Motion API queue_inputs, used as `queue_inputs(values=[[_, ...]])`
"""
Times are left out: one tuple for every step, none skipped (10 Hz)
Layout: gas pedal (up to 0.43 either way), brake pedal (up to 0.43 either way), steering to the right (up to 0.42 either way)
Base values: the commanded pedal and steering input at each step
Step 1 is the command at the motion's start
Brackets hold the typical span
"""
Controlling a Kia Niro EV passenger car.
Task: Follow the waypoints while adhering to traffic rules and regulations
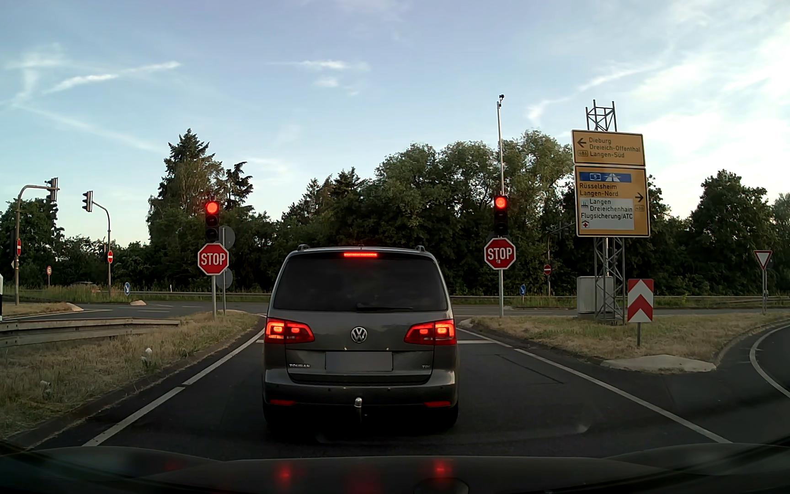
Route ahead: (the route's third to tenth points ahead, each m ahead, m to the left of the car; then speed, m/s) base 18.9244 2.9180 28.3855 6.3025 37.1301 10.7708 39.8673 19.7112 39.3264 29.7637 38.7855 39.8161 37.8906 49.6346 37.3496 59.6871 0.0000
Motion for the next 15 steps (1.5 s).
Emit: queue_inputs(values=[[0.000,0.384,-0.010],[0.000,0.384,-0.010],[0.000,0.390,-0.010],[0.000,0.384,-0.010],[0.000,0.384,-0.010],[0.000,0.384,-0.010],[0.000,0.390,-0.010],[0.000,0.384,-0.010],[0.000,0.390,-0.010],[0.000,0.384,-0.010],[0.000,0.384,-0.010],[0.000,0.384,-0.010],[0.000,0.390,-0.010],[0.000,0.384,-0.010],[0.000,0.384,-0.010]])
